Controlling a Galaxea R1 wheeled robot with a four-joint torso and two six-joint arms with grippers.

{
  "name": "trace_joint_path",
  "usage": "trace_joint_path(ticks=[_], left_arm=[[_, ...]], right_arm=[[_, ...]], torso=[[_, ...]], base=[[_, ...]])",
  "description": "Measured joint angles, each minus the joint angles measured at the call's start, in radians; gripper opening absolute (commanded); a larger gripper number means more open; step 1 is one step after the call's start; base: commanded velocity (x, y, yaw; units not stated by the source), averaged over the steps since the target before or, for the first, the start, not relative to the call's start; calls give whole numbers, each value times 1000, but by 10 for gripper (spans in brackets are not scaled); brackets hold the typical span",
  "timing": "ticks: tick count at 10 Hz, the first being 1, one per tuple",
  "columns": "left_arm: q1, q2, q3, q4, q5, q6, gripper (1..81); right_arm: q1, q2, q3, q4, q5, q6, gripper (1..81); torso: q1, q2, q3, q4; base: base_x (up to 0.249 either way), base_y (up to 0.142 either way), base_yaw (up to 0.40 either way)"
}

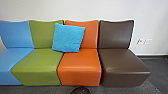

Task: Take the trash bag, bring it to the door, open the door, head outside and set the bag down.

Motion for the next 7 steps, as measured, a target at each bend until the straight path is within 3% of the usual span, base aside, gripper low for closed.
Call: trace_joint_path(ticks=[2, 5, 7], left_arm=[[-39, 11, 0, 0, 13, 0, 811], [-121, 53, -18, 0, 49, 0, 811], [-120, 86, -57, 0, 72, 0, 811]], right_arm=[[2, 6, 0, 0, 0, 0, 811], [5, 3, 0, 0, 1, 0, 811], [5, 2, 0, 0, -1, 0, 811]], torso=[[34, -54, -47, 0], [91, -147, -63, 0], [136, -219, -63, 0]], base=[[0, 0, 0], [0, 0, 0], [0, 0, 0]])
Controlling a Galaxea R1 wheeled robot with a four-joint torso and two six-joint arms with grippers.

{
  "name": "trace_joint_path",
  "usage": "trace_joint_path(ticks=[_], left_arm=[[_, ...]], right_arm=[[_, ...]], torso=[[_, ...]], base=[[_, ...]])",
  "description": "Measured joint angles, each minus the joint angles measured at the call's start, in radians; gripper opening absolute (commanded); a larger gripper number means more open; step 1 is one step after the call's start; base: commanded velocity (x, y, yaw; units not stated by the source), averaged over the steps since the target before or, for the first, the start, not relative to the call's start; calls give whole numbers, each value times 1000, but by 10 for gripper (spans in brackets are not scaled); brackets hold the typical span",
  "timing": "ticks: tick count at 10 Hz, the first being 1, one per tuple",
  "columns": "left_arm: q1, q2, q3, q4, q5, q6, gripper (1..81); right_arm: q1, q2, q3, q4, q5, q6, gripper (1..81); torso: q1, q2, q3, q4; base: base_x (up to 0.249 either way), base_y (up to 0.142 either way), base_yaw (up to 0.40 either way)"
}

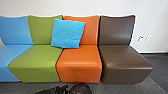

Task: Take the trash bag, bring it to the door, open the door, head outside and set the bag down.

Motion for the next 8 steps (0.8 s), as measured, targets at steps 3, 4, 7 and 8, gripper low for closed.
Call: trace_joint_path(ticks=[3, 4, 7, 8], left_arm=[[-6, 49, -26, 0, 17, 0, 811], [-6, 63, -26, -1, 18, 0, 811], [-8, 61, -36, -6, 18, 0, 811], [-16, 61, -52, -8, 13, 0, 811]], right_arm=[[0, 4, 0, 1, -1, 0, 811], [0, 15, 0, 1, 0, 0, 811], [3, 24, 0, 4, 6, 0, 811], [6, 16, -2, 4, 3, 0, 811]], torso=[[54, -82, -41, 0], [76, -96, -73, 0], [116, -109, -130, 0], [119, -110, -133, 0]], base=[[0, 0, 0], [0, 0, 0], [0, 0, 0], [0, 0, 0]])
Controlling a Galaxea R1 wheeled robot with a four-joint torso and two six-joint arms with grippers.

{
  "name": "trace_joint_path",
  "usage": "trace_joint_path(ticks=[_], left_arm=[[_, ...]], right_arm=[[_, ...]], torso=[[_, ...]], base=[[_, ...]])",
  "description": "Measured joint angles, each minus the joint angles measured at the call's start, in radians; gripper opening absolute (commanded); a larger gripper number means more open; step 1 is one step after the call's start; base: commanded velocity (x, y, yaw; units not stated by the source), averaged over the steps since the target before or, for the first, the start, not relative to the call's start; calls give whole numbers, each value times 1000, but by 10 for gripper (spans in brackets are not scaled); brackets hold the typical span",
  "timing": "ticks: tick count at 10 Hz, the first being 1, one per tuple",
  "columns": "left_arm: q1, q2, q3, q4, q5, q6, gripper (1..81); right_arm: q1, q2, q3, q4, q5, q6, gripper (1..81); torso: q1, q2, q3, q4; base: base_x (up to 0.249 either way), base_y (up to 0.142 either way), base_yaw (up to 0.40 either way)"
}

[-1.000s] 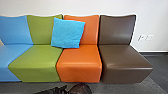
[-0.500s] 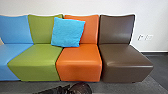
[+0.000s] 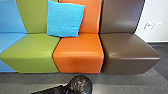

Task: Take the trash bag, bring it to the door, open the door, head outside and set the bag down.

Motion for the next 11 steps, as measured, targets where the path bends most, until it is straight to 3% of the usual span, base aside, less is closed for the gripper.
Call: trace_joint_path(ticks=[3, 6, 11], left_arm=[[24, 3, -75, -9, -26, 0, 811], [68, 44, -140, -19, -91, 1, 811], [82, 106, -237, -18, -116, 9, 811]], right_arm=[[0, 3, 0, 0, 1, 0, 811], [0, 3, 0, 0, 2, 0, 811], [-9, 3, 3, 0, 2, 0, 811]], torso=[[-1, 0, 3, 0], [-1, -1, 3, 0], [-1, -1, 3, 0]], base=[[0, 0, 0], [0, 0, 0], [0, 0, 0]])
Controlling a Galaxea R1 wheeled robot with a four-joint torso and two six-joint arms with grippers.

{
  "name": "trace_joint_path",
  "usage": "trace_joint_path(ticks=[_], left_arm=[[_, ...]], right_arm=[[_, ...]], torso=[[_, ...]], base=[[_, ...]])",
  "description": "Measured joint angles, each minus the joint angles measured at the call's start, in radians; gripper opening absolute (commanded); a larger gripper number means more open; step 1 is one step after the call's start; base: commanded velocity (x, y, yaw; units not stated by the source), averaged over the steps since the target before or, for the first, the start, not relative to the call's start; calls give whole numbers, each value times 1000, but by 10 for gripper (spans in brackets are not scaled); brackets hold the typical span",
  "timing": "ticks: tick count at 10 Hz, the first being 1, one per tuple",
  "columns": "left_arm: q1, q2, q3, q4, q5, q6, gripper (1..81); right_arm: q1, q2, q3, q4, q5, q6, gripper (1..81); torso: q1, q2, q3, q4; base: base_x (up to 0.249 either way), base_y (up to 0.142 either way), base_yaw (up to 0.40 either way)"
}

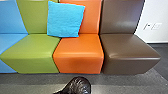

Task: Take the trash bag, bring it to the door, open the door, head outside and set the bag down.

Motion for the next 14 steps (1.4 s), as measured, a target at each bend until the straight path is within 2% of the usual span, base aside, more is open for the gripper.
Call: trace_joint_path(ticks=[2, 3, 11, 14], left_arm=[[7, 3, -3, 0, -11, 0, 811], [7, 3, -2, -8, -10, 3, 10], [12, -1, 0, -6, -19, 10, 10], [35, -8, 1, 5, -29, 19, 10]], right_arm=[[0, 0, 0, 0, 0, 0, 811], [-2, 0, 0, 0, 1, 0, 811], [-6, 1, 2, 0, 0, 0, 811], [-6, 3, 2, 0, 1, 0, 811]], torso=[[0, 0, 0, 0], [0, 0, 0, 0], [-2, 2, 0, 0], [-51, 81, 0, 0]], base=[[0, 0, 0], [0, 0, 0], [0, 0, 0], [0, 0, 0]])
